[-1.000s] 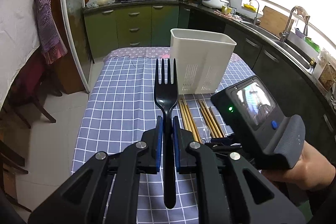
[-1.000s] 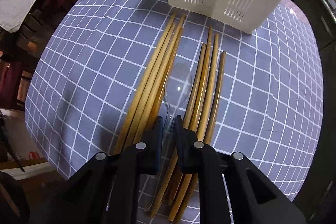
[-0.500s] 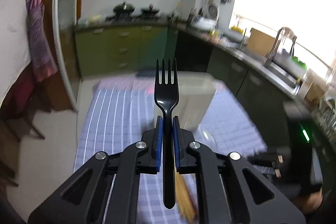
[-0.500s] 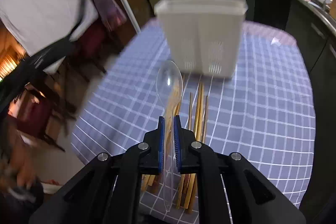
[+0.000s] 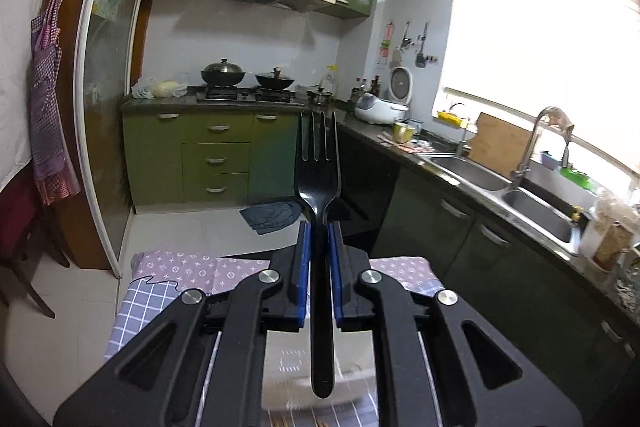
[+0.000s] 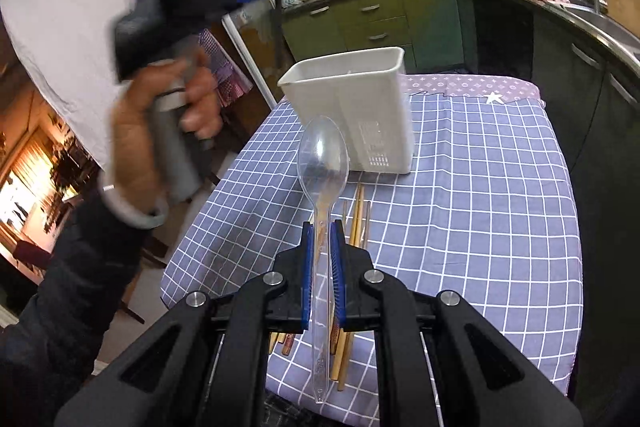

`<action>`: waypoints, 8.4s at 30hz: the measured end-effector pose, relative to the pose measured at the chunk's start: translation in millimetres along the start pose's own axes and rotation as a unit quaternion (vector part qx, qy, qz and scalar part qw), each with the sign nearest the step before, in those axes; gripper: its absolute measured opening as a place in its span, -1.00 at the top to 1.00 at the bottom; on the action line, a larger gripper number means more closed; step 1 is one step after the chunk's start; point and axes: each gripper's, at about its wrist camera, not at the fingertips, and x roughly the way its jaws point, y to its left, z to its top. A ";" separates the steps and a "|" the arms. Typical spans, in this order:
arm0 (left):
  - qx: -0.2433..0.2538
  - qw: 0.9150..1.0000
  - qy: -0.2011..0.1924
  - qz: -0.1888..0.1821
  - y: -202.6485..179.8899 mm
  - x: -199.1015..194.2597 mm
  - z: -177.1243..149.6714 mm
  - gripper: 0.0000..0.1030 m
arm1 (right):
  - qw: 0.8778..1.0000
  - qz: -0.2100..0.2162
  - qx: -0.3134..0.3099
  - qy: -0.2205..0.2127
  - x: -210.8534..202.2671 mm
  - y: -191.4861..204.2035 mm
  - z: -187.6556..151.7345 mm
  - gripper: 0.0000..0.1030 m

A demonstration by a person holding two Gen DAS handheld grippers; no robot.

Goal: Organize utensils
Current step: 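Lower the fork into the white holder with the left tool while the right tool drops the spoon in, then grasp a wooden chopstick with the left tool while the right tool grasps another chopstick, then drop the chopstick into the holder with the left tool while the right tool drops its chopstick in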

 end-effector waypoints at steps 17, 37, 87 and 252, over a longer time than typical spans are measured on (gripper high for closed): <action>0.032 0.999 0.028 0.011 2.5 27.8 -44.9 0.41 | 0.999 0.002 -0.004 -0.042 -4.7 7.9 59.9 0.82; 0.044 0.999 0.016 0.005 39.8 -110.7 -47.0 0.23 | 0.972 -0.122 0.022 -0.200 71.5 -4.1 214.7 0.81; 0.022 0.902 0.429 0.054 19.9 12.4 -198.0 0.39 | 0.988 -0.151 -0.012 -0.004 29.7 -71.1 9.8 0.15; 0.070 0.977 0.201 0.007 21.6 -91.7 -52.6 0.60 | 0.986 -0.144 -0.047 -0.076 65.7 22.6 177.7 0.87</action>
